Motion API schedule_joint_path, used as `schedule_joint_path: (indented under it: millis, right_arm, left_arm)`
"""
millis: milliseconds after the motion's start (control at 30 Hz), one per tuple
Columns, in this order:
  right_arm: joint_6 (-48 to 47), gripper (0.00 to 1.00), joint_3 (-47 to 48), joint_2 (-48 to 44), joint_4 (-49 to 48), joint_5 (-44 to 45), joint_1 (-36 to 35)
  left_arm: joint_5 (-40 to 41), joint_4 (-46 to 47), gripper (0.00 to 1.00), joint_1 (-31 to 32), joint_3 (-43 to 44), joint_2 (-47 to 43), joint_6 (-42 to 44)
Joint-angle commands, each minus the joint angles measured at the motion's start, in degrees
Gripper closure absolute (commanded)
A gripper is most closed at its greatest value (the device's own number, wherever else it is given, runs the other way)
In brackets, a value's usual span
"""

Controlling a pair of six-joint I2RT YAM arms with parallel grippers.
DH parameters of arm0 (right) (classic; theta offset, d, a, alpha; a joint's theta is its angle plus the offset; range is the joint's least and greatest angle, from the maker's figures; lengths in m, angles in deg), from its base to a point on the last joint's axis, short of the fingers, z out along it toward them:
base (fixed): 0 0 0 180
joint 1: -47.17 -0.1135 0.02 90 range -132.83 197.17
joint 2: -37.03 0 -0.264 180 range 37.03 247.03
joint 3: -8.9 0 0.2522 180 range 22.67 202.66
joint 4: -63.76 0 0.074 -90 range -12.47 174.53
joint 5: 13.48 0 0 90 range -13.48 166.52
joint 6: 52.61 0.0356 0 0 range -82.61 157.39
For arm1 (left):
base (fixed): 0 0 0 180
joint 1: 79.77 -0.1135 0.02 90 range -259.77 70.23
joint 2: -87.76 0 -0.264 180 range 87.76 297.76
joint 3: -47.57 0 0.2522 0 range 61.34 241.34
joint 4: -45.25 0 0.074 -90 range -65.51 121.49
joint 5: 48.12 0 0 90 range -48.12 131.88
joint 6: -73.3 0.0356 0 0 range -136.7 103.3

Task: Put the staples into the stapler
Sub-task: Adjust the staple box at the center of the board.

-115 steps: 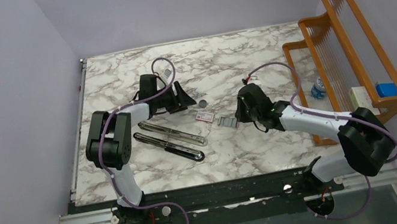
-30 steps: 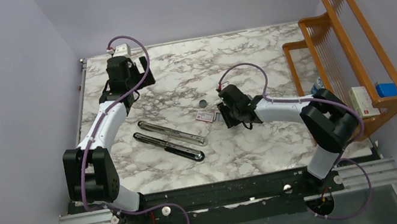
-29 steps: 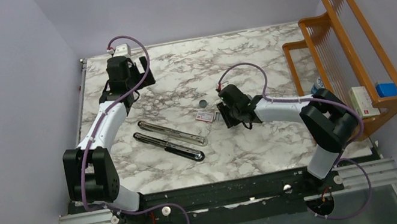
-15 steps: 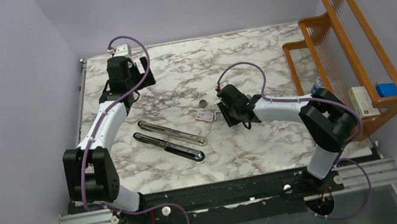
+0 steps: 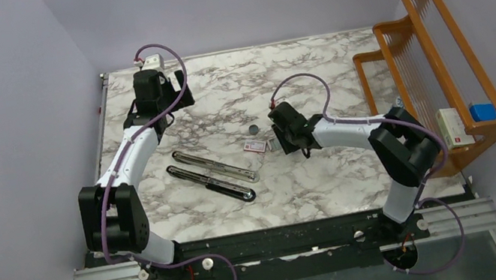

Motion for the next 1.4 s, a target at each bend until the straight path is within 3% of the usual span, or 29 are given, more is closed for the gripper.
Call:
schedule_joint_path:
  millis: [0,200,433,600,767,1367]
  right_arm:
    - [0.88,0.55,2.02,2.28,2.22,2.66,0.94]
    - [0.66,0.55,3.39,1.73,3.19,2.26,1.98]
    - [-2.11,0.55,2.74,-6.03,0.49,-8.56,1.99]
    - [-0.35,0.63,5.36,-7.78,0.05,-10.98,2.00]
    - [2.52,0.70,8.30,-4.61,1.24,-11.43,1.98]
    - [5.60,0.72,12.73,3.06,8.77,-14.22,5.13]
  left_arm:
    - [-1.41,-0.29,0.01,-0.17,1.63,0.54,0.25]
    - [-1.58,-0.30,0.01,-0.17,1.64,0.67,0.16]
    - [-1.97,-0.43,0.01,-0.17,1.77,0.92,0.03]
    - [-2.48,-0.47,0.01,-0.19,1.78,1.00,-0.02]
    - [-2.45,-0.51,0.01,-0.17,1.90,0.98,0.03]
    - [-2.77,-1.19,0.01,-0.17,2.36,1.68,0.07]
